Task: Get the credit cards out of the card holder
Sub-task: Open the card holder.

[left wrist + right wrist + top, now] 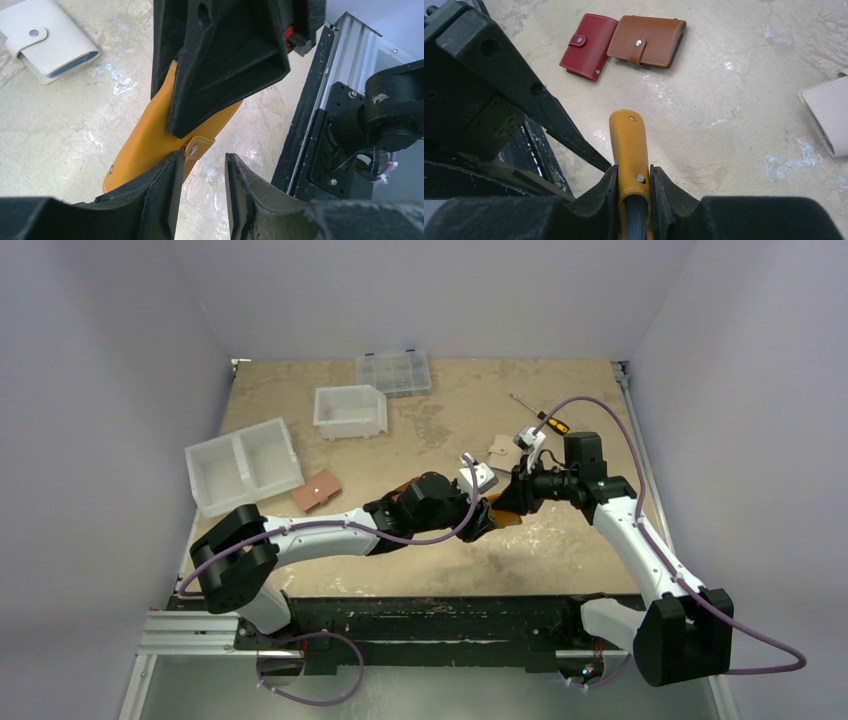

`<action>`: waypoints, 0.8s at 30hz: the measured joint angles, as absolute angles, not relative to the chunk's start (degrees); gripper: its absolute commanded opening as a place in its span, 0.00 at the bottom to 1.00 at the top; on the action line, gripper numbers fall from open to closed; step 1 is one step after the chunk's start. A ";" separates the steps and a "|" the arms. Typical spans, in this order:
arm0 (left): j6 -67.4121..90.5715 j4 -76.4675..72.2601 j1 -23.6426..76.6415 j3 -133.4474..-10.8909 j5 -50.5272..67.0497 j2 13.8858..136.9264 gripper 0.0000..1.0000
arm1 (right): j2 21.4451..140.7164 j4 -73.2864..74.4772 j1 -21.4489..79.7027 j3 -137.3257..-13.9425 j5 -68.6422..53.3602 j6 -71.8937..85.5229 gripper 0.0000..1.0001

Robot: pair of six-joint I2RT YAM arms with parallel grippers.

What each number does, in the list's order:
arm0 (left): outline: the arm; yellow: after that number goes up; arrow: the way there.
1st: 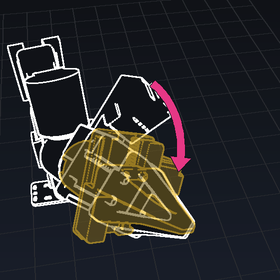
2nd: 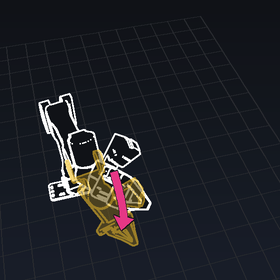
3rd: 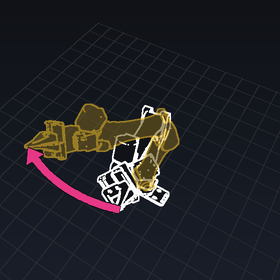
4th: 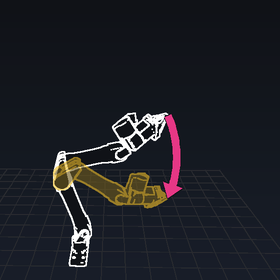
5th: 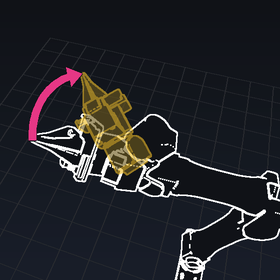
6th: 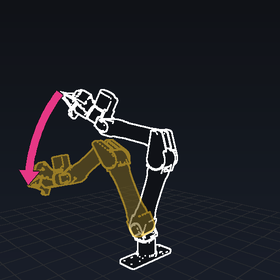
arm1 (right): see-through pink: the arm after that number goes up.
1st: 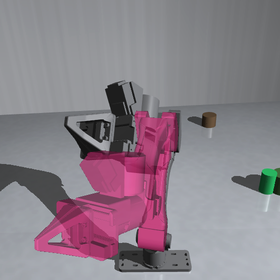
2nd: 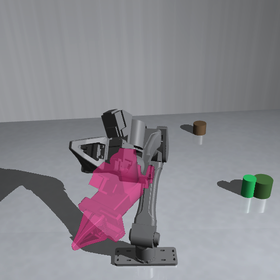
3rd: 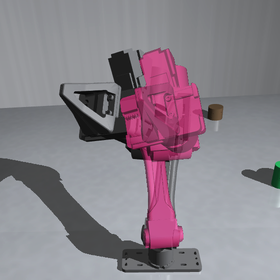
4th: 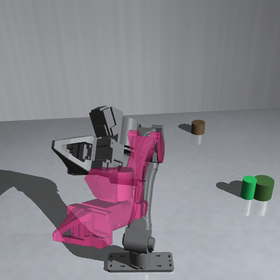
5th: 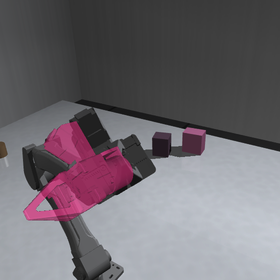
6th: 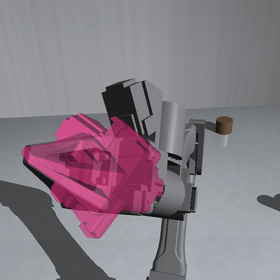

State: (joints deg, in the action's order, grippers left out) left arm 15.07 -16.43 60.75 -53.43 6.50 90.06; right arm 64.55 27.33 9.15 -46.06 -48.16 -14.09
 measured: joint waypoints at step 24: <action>14.13 -12.75 62.78 -57.87 -1.21 92.77 0.24 | 64.55 27.35 8.93 -46.06 -48.07 -14.41 0.00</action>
